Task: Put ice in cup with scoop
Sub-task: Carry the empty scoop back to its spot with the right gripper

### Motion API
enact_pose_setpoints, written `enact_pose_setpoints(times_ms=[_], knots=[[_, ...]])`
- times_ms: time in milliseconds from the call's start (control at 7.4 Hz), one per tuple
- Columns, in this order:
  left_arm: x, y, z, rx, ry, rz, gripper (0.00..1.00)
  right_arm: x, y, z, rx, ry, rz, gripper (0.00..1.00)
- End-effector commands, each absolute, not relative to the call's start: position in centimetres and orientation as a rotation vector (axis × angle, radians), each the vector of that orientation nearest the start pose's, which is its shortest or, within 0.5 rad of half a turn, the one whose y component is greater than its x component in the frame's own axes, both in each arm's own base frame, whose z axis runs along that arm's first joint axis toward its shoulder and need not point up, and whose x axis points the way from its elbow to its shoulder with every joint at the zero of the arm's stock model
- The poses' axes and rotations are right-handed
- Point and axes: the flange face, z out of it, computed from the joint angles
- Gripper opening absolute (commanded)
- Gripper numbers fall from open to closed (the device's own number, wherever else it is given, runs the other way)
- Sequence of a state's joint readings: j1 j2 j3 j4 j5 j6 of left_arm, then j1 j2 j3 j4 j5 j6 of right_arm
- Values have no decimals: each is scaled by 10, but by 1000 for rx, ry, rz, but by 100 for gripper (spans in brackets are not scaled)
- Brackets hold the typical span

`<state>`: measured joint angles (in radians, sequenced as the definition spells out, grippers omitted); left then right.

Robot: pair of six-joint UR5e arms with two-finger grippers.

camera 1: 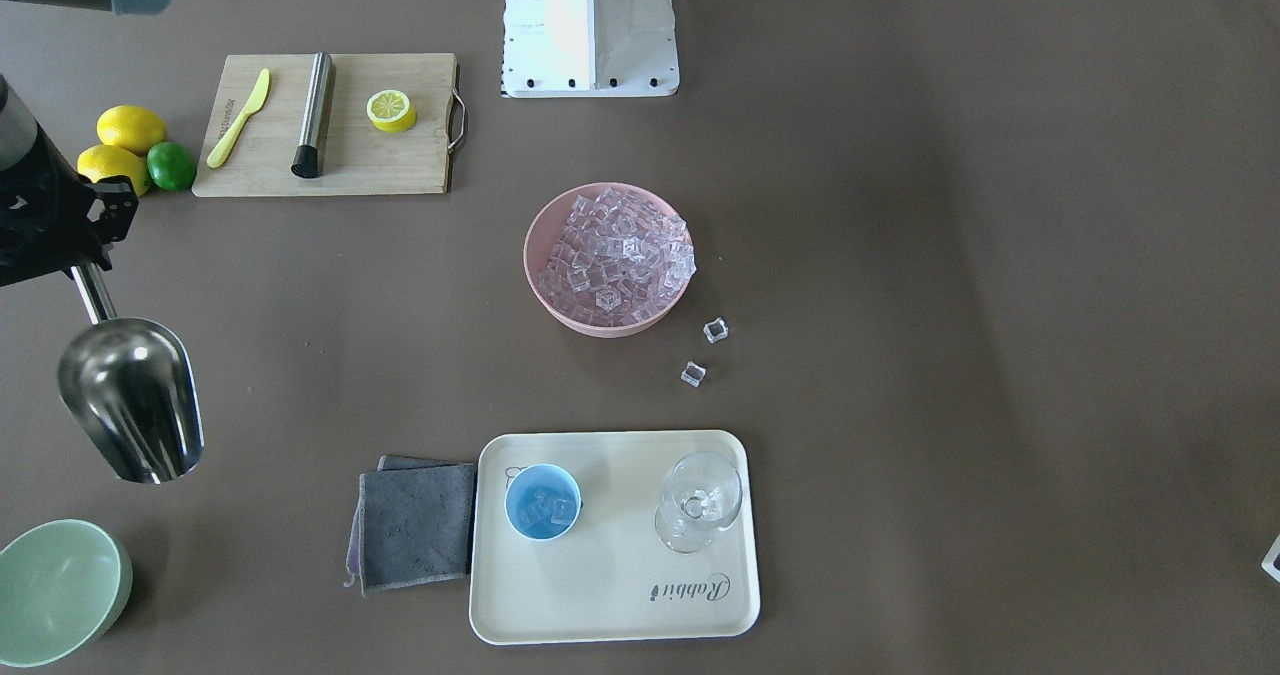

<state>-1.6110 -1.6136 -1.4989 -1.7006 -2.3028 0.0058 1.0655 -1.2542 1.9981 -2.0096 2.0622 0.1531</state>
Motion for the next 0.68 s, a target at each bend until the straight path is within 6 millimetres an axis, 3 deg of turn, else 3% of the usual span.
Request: enact_pose_setpoints(times_ms=[0, 270, 541], knots=[[-90, -508, 666, 114, 729, 11, 99, -121, -451, 476, 90, -666, -116, 0], [-88, -509, 665, 114, 731, 16, 99, -111, -432, 523, 63, -698, 50, 0], [-88, -509, 665, 115, 731, 16, 99, -113, -431, 582, 74, -744, 86, 0]])
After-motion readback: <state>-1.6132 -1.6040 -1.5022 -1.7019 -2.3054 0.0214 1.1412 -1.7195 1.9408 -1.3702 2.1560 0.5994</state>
